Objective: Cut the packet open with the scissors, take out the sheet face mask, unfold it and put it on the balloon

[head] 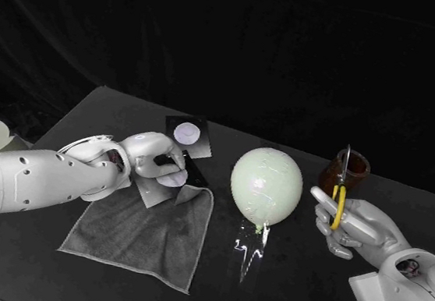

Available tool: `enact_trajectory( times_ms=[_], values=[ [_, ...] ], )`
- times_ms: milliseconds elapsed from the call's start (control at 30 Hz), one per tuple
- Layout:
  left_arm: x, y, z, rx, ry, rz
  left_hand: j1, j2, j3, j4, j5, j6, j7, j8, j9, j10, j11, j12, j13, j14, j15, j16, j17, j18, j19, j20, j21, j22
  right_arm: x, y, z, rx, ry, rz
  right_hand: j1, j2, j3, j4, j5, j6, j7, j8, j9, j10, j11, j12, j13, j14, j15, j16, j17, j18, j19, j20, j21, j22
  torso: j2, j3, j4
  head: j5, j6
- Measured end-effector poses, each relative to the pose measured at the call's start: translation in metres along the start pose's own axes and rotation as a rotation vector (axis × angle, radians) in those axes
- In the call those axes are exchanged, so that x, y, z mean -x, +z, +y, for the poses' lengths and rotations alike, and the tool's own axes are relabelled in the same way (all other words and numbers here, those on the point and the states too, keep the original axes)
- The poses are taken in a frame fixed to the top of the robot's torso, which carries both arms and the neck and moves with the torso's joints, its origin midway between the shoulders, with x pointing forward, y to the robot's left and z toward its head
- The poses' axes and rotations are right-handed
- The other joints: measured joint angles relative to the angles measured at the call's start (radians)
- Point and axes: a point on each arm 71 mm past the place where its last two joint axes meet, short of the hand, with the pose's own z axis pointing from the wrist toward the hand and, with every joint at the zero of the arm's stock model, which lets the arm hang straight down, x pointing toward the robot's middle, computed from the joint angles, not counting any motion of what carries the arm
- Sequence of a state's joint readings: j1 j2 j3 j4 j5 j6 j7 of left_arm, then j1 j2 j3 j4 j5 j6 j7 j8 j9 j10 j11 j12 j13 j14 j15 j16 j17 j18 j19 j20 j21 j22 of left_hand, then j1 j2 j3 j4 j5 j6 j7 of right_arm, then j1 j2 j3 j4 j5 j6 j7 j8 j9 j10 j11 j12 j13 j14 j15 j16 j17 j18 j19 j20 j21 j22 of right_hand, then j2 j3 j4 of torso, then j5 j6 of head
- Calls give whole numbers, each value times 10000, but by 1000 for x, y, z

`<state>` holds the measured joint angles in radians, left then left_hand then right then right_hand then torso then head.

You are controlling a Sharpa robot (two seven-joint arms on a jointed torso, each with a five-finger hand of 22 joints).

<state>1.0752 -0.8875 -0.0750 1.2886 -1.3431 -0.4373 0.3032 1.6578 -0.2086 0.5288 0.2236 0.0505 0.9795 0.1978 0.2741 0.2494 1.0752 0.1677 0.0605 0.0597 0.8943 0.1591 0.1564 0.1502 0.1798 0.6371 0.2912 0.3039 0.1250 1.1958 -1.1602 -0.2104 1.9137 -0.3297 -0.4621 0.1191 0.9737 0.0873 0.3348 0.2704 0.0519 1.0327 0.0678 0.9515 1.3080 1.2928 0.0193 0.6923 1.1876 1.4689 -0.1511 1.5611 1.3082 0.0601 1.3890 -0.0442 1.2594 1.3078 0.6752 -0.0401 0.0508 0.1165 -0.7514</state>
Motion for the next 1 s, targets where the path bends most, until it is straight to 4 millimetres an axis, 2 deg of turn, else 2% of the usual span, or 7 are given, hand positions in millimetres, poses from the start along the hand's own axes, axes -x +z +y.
enact_trajectory(
  times_ms=[67,167,300,433,733,867,1000],
  values=[
    [1,-5,0,-6,-217,-40,-315,-427,-171,15,-8,-261,69,-157,-55,-394,110,1,0,-382,125,-233,-85,-27,-685,19,-390,-225,0,0,0,-1,-1,-5,0,0,-1,-1,0,0,0,1,0,0,0,0,0,0,0,16,0,-1,0,0,0,-2,0,4,6,-8,0],
    [6,-12,0,2,-516,-133,-655,-743,-953,-57,-8,-741,-124,-429,-168,-942,368,1,5,-1044,347,-555,-219,-573,-1525,22,-876,-473,1,0,0,-2,-2,-15,0,0,-11,-11,0,0,0,2,0,0,0,0,0,0,0,18,0,-2,0,0,0,-6,-3,6,9,-22,-12],
    [11,-21,0,34,-774,-149,-365,-175,-3432,-86,-8,-1174,-371,-735,-296,-1791,428,2,30,-2729,477,-984,-523,-1117,-3291,37,-1768,-825,1,0,0,-8,-6,-37,0,0,-12,-11,0,0,0,3,0,0,0,0,0,0,0,17,-1,-2,0,0,0,-5,-8,6,12,-40,-32],
    [15,-28,0,73,-903,-55,388,-226,-5092,613,-8,-1514,-568,-949,-393,-2898,182,2,1,-4291,315,-1102,-790,-1118,-3992,29,-2111,-900,2,0,-1,-14,-13,-58,0,0,-13,-13,0,0,0,4,0,0,0,0,0,0,0,17,-1,-3,0,0,0,-3,-13,6,18,-46,-42],
    [27,-38,5,340,-642,439,448,-735,-6942,763,-8,-2122,-744,-1213,-518,-4981,-653,-113,-107,-6001,-70,-1191,-1061,-1115,-4642,-31,-2353,-952,3,1,-2,-42,-24,-91,0,0,6,6,0,0,0,11,0,0,0,0,0,0,0,14,-9,-4,0,0,0,3,-25,11,13,39,-75],
    [25,-39,6,555,-446,921,-182,-1031,-7537,771,-8,-4131,-1173,-1837,-997,-7015,-1154,-259,-239,-7073,-181,-1288,-1224,-1116,-4642,-31,-2353,-951,3,2,-3,-49,-27,-91,0,0,10,10,0,0,0,18,0,0,0,0,0,0,0,-2,-8,-6,0,0,0,3,-26,12,8,64,-59],
    [20,-39,4,664,-325,1327,-451,-1050,-7537,772,-8,-5784,-1339,-2210,-1420,-8042,-1305,-344,-328,-7353,-248,-1334,-1259,-1116,-4681,-71,-2352,-951,3,2,-3,-58,-27,-84,0,0,10,11,0,0,0,27,0,0,0,0,0,0,0,-6,-7,-7,0,0,0,2,-25,12,6,81,-29]
  ],
)
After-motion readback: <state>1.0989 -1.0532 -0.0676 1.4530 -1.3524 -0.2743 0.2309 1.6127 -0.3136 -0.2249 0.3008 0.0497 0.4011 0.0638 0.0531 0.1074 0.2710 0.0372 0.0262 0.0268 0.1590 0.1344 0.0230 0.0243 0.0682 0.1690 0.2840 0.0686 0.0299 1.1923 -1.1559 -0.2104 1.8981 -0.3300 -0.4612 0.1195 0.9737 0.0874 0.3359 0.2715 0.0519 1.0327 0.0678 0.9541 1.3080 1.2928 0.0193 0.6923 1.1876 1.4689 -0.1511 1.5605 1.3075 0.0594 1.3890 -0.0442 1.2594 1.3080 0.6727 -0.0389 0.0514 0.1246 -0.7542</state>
